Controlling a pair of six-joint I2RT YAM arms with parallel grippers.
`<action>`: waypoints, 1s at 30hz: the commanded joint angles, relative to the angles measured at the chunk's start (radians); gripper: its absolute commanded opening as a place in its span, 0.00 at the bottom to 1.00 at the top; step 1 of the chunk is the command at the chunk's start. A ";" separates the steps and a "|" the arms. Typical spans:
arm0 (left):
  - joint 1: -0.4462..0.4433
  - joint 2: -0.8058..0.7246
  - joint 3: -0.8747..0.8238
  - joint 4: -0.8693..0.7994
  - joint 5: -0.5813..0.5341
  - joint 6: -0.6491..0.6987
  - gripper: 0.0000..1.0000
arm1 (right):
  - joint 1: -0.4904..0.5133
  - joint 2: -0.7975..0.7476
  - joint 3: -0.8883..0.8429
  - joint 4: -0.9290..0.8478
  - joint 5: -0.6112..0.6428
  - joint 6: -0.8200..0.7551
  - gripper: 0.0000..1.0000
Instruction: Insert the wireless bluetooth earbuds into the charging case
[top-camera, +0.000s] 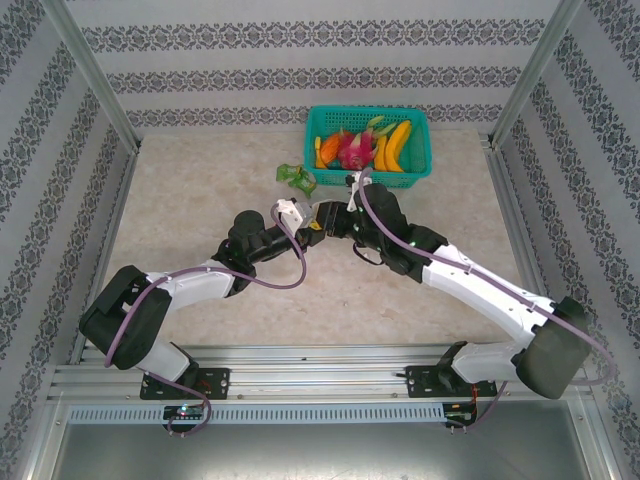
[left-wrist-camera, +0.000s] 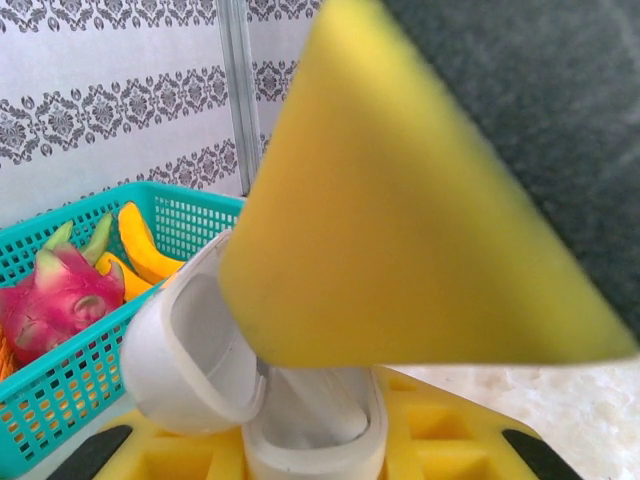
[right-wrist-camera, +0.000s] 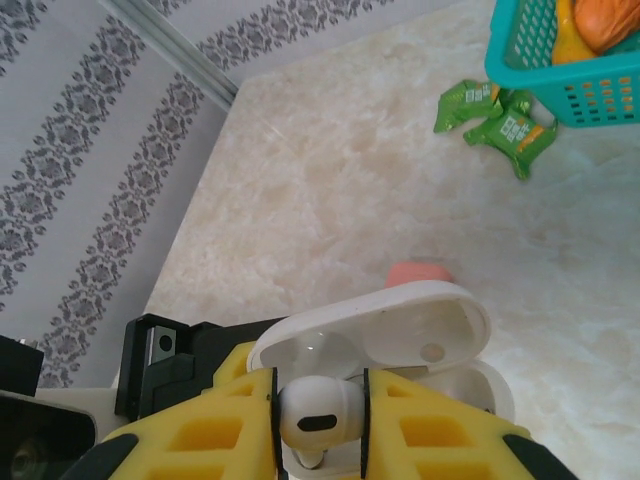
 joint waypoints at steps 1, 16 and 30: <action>-0.010 -0.030 0.018 0.085 -0.001 -0.019 0.00 | 0.010 -0.028 -0.034 0.082 0.062 0.016 0.24; -0.010 -0.021 0.024 0.110 0.001 -0.045 0.00 | 0.052 -0.026 -0.133 0.246 0.118 0.000 0.24; -0.010 -0.016 0.027 0.119 0.000 -0.044 0.00 | 0.069 -0.005 -0.124 0.247 0.097 -0.018 0.23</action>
